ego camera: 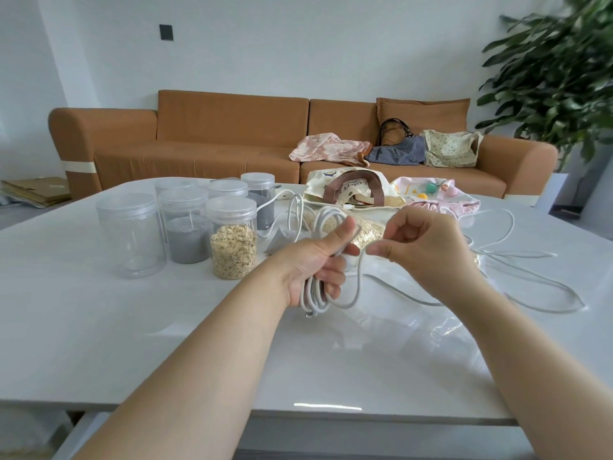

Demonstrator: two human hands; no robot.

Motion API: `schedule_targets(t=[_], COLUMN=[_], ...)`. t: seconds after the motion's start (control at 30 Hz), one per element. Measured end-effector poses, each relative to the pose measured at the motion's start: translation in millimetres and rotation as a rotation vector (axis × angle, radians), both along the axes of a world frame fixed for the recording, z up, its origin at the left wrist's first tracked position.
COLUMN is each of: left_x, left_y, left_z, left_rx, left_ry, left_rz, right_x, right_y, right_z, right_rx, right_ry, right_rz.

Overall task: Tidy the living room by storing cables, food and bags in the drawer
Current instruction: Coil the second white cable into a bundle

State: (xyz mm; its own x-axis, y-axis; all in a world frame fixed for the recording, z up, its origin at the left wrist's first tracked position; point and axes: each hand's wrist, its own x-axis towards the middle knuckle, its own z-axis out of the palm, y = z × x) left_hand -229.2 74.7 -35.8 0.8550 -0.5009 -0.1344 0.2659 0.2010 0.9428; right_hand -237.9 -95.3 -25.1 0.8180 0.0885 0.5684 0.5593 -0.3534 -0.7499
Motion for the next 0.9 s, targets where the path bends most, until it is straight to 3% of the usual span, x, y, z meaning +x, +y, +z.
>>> schedule_targets(t=[0.17,0.53,0.67,0.9], left_x=[-3,-10,-11,-15], left_y=[-1,-6,-1,0], left_z=[-2,-2,1,2], left_rx=[0.091,0.408,0.431,0.497], left_ry=[-0.021,-0.132,-0.144,-0.149], left_rz=[-0.161,-0.187,-0.269,-0.390], right_x=[1,-3,-5,-10], right_y=[4,7,7,9], right_z=[-3,-3,-4,-4], right_rx=[-0.027,-0.219,-0.166,-0.340], right_ry=[-0.058,-0.049,-0.022,-0.031], right_rz=[-0.019,-0.170,-0.064,0.001])
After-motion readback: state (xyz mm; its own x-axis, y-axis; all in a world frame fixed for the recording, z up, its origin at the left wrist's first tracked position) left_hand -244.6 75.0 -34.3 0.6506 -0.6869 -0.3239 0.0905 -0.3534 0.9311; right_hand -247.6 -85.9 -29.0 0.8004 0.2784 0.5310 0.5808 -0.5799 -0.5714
